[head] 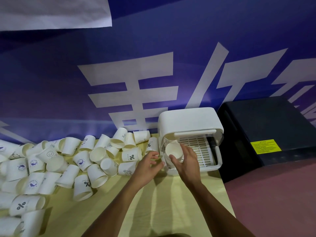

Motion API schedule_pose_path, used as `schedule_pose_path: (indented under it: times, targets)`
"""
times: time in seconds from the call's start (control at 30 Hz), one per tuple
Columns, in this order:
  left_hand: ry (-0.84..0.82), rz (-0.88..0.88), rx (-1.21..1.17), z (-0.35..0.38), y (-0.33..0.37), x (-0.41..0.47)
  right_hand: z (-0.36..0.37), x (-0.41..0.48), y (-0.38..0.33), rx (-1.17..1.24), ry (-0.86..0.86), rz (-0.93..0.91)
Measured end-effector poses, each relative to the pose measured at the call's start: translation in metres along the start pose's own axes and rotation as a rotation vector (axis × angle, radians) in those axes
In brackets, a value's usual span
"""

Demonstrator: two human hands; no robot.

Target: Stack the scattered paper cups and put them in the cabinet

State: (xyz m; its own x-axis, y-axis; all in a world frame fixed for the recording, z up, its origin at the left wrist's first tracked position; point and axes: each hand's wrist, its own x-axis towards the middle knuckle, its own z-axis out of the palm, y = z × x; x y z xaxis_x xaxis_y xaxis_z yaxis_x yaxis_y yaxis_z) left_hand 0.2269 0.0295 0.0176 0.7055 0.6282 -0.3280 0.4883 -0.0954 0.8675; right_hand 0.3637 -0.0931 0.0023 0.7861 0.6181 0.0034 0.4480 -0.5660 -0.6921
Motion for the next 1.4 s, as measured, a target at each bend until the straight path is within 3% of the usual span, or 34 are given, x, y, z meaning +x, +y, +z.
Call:
schedule_pose_path:
  times: [0.3,0.57,0.9,1.13,1.4]
  targets:
    - [0.042,0.011,-0.015,-0.015,-0.001,-0.016,-0.006,-0.013,-0.021,0.036,0.089,-0.107]
    - [0.185,-0.044,-0.086,-0.066,-0.036,-0.067,0.038,-0.044,-0.077,0.052,-0.183,-0.292]
    - [0.274,-0.055,-0.116,-0.206,-0.135,-0.139,0.141,-0.126,-0.188,0.041,-0.324,-0.268]
    - [0.435,-0.199,-0.124,-0.306,-0.214,-0.211,0.221,-0.182,-0.271,0.012,-0.490,-0.292]
    - [0.591,-0.399,-0.192,-0.344,-0.280,-0.269,0.297,-0.219,-0.317,-0.070,-0.697,-0.307]
